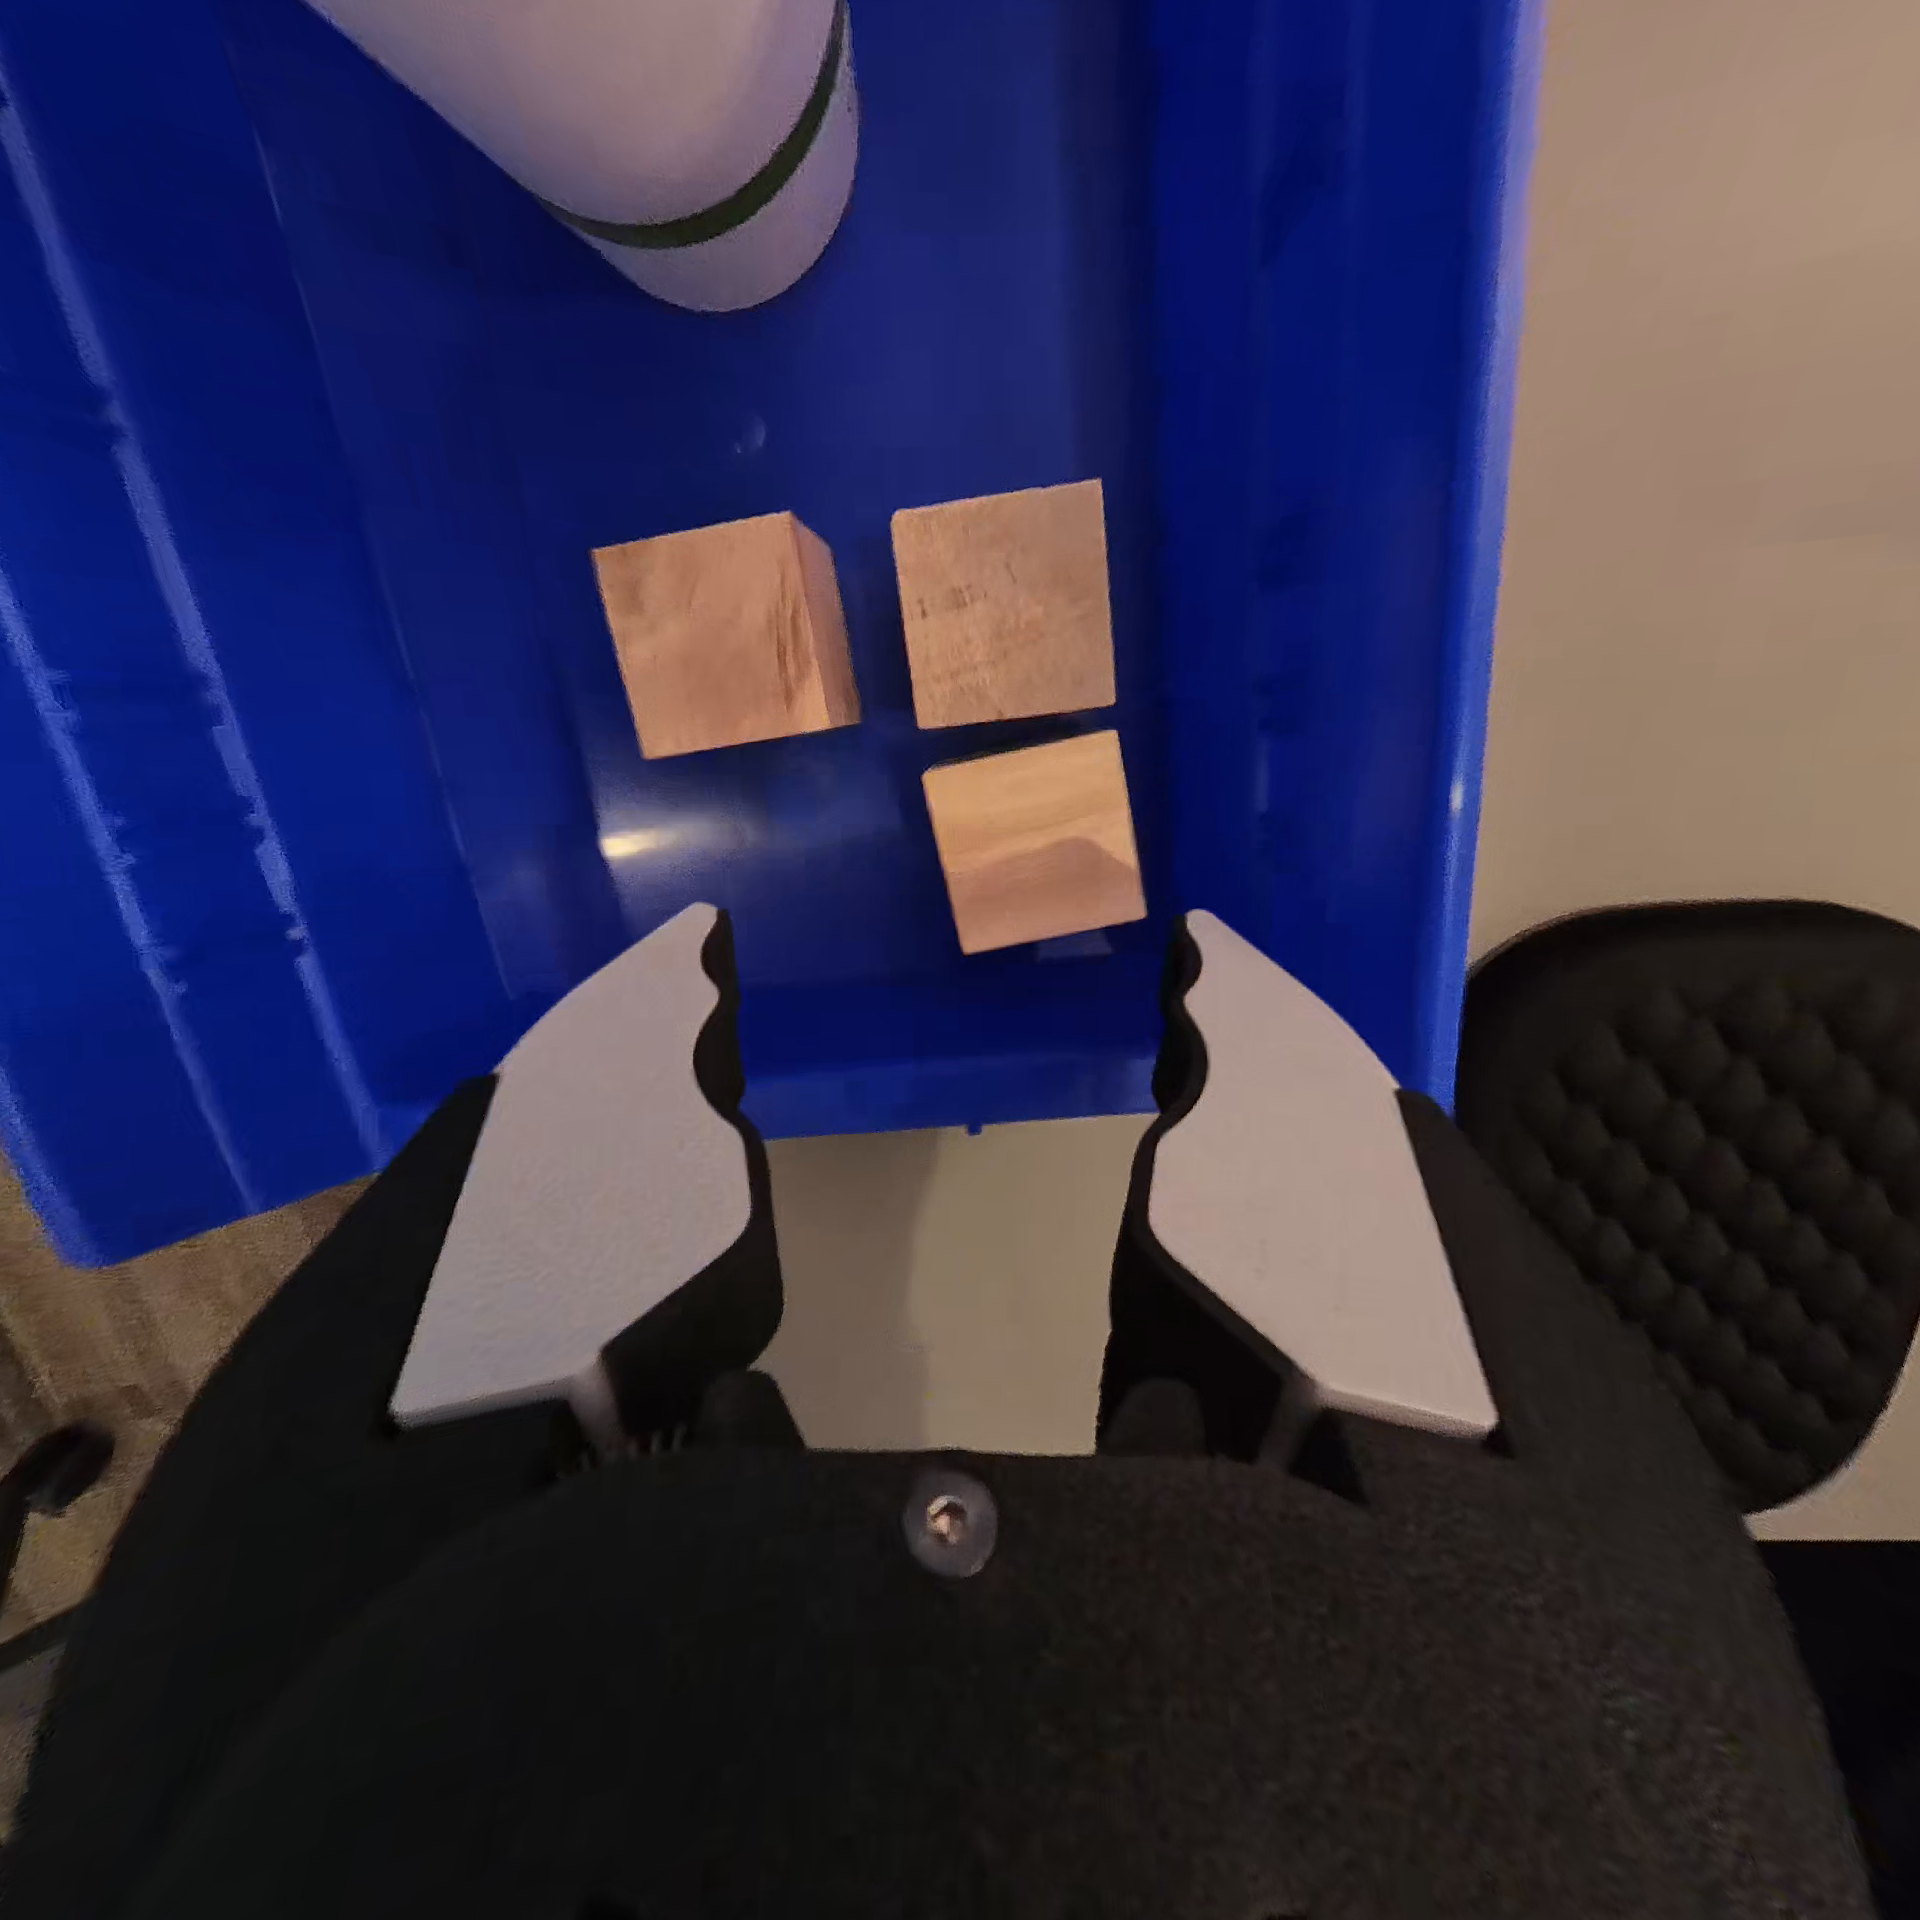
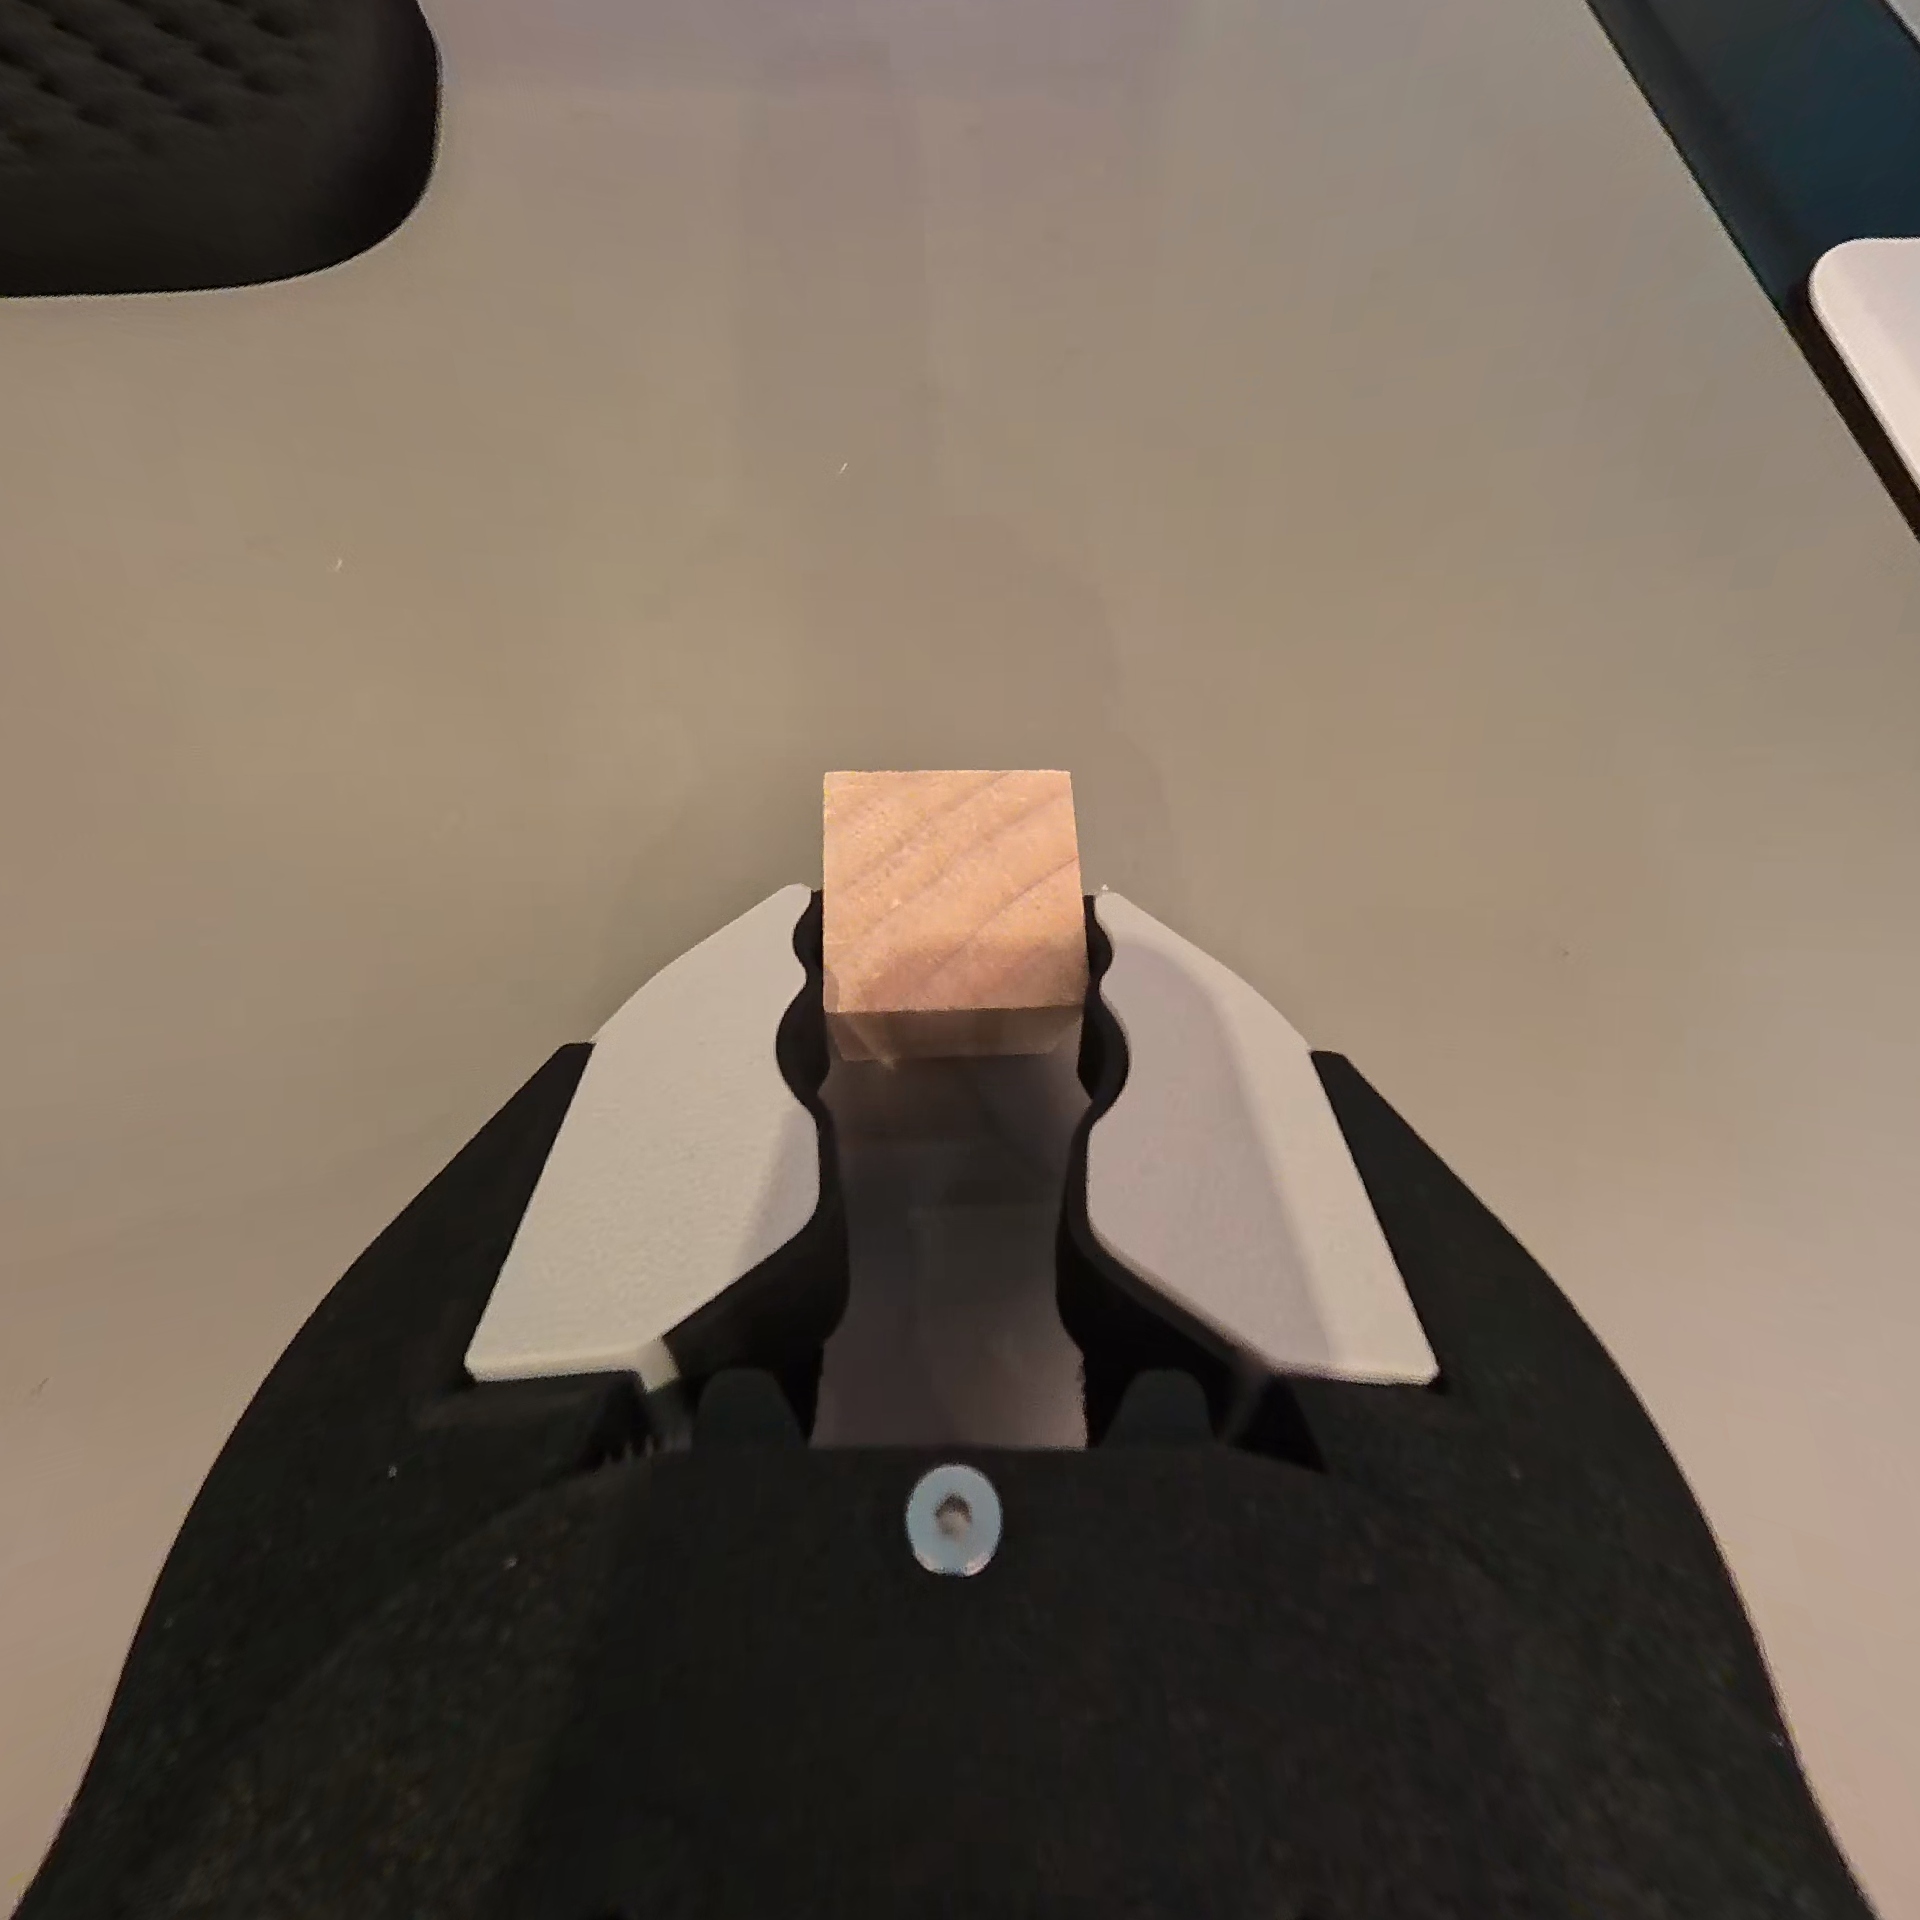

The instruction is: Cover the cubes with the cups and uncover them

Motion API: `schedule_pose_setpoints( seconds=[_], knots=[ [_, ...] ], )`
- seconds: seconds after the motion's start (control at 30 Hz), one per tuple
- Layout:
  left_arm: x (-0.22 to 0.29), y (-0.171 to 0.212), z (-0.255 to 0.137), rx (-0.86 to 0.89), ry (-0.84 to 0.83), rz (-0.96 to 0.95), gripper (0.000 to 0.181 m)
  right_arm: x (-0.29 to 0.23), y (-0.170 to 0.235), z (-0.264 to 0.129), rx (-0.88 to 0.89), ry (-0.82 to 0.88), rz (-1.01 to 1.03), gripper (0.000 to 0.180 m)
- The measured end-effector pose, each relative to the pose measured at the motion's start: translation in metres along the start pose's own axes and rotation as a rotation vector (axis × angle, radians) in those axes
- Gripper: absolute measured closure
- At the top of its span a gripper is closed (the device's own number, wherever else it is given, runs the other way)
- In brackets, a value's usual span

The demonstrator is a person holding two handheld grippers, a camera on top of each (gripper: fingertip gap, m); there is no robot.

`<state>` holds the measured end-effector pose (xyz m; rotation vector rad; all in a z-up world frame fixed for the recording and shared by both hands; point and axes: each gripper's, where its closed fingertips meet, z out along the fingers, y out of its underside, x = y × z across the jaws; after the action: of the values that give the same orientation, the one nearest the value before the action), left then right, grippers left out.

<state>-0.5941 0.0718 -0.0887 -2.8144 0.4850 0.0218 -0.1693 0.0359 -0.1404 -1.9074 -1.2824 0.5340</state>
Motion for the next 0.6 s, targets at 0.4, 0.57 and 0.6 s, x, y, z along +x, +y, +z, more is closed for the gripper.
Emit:
schedule_pose_setpoints(
  seconds=[0.4, 0.57, 0.6],
  knots=[
    [-0.001, 0.006, 0.029, -0.134, -0.033, -0.02, 0.103, 0.0, 0.003, -0.004, -0.014, 0.006, -0.01, 0.135],
    [0.007, 0.008, 0.035, -0.148, 0.045, -0.033, 0.121, -0.001, 0.004, -0.005, -0.017, 0.007, -0.012, 0.135],
    [0.01, 0.008, 0.035, -0.145, 0.062, -0.026, 0.128, -0.001, 0.004, -0.005, -0.017, 0.008, -0.012, 0.135]
  ],
)
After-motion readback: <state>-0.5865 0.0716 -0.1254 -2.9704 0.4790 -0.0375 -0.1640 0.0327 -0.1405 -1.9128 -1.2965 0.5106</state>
